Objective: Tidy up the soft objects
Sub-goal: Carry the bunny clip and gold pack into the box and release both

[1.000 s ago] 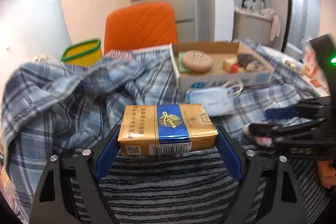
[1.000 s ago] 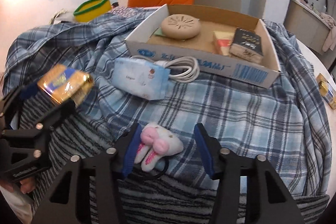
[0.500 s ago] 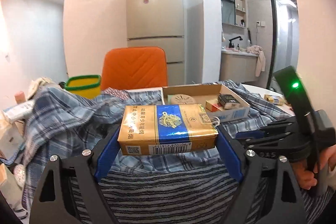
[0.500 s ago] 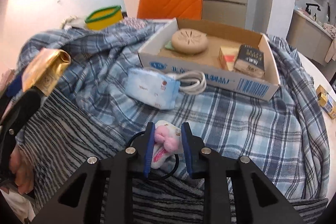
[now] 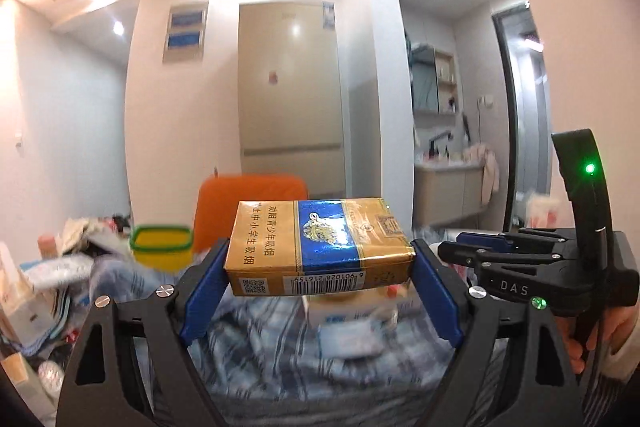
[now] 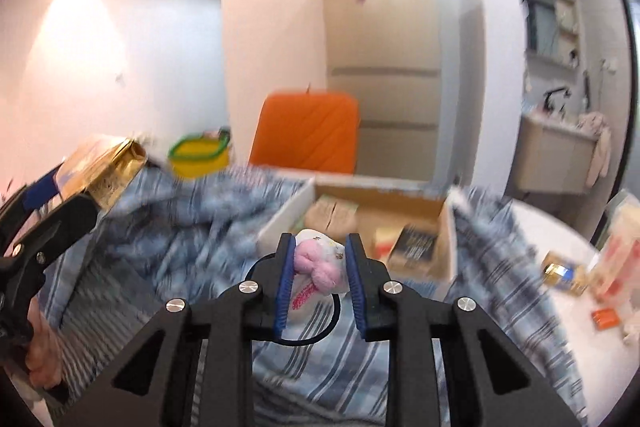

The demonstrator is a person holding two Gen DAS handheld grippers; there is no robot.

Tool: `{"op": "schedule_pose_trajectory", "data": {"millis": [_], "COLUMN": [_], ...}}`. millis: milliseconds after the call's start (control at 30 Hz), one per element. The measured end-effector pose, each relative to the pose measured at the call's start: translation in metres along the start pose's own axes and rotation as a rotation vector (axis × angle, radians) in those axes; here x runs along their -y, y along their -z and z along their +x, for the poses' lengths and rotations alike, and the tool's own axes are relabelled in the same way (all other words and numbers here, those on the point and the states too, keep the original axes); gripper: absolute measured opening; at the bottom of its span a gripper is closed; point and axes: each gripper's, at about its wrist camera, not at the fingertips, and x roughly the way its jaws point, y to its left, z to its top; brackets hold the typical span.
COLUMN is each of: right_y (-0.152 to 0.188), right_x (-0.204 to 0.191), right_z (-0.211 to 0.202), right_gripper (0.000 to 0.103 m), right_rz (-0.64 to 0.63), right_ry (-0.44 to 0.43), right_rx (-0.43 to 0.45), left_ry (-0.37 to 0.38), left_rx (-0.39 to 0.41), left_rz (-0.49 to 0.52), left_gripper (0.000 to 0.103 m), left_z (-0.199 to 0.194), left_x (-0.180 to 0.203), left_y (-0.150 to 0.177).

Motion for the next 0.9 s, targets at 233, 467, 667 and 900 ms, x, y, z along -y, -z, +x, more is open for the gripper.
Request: {"op": "schedule_pose_trajectory", "data": {"millis": [233,467,667,900], "right_y": [-0.043,-0.062,-0.062,-0.036], "right_x": [0.021,0.039,0.043,0.048], "right_z": [-0.018,-0.013,0.009,0.05], "right_gripper": [0.027,0.027,0.027,0.027], "right_rz": [0.0,0.032,0.014,0.015], "right_ry": [0.143,0.203,0.204,0.223], "right_rx": [0.179,0.265,0.333,0.299], "left_ry": [-0.019,-0.034,-0.059,-0.069], "left_rx": [0.162,0.257,0.311,0.191], "left_rz": [-0.016,-0.09,-0.123,-0.128], "left_gripper": [0.086,0.086,0.086,0.086], "left_z": [0.013,0.043,0.077,0.119], "left_x": [0.009,0.01,0.008,0.006], "left_y": [-0.029,-0.048,-0.041,-0.012]}}
